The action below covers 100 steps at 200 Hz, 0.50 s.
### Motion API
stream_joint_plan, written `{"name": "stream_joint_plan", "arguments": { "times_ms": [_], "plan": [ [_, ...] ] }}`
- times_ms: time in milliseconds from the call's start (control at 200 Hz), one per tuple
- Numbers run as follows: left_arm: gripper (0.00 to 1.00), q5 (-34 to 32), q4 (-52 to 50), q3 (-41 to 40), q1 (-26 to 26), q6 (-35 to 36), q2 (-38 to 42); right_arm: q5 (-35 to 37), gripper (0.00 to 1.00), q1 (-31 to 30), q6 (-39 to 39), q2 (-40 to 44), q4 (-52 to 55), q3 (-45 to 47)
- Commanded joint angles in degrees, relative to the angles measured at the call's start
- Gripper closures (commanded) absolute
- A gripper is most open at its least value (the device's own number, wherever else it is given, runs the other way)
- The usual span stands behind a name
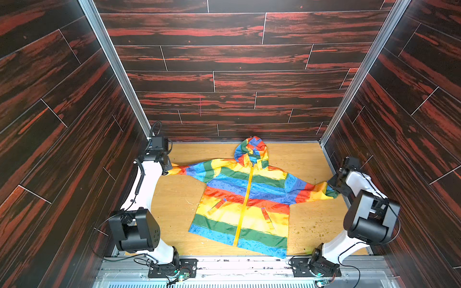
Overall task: Unzip the jacket
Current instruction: Flatten out the jacket at the center of the board.
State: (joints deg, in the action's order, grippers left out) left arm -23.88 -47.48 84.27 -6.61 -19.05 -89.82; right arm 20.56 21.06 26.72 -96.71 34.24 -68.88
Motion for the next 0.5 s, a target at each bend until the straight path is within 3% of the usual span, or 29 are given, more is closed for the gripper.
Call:
{"name": "stream_joint_plan", "arguments": {
  "times_ms": [0, 110, 336, 496],
  "plan": [
    [1.0, -2.1, -0.8, 1.2, -2.7, -1.4, 0.6, 7.4, 1.0, 0.9, 2.7, -0.5, 3.2, -1.4],
    [1.0, 0.1, -1.5, 3.9, -3.7, -2.2, -2.0, 9.8, 1.0, 1.5, 4.1, 1.5, 3.2, -0.2],
    [1.0, 9.9, -1.0, 7.0, -3.7, -2.4, -8.3, 7.9, 1.0, 2.2, 3.8, 0.8, 2.7, 0.2],
    [1.0, 10.0, -1.8, 9.9, -3.8, -3.3, -13.9, 6.6, 1.0, 2.2, 3.6, 0.3, 2.3, 0.4]
  ]
}}
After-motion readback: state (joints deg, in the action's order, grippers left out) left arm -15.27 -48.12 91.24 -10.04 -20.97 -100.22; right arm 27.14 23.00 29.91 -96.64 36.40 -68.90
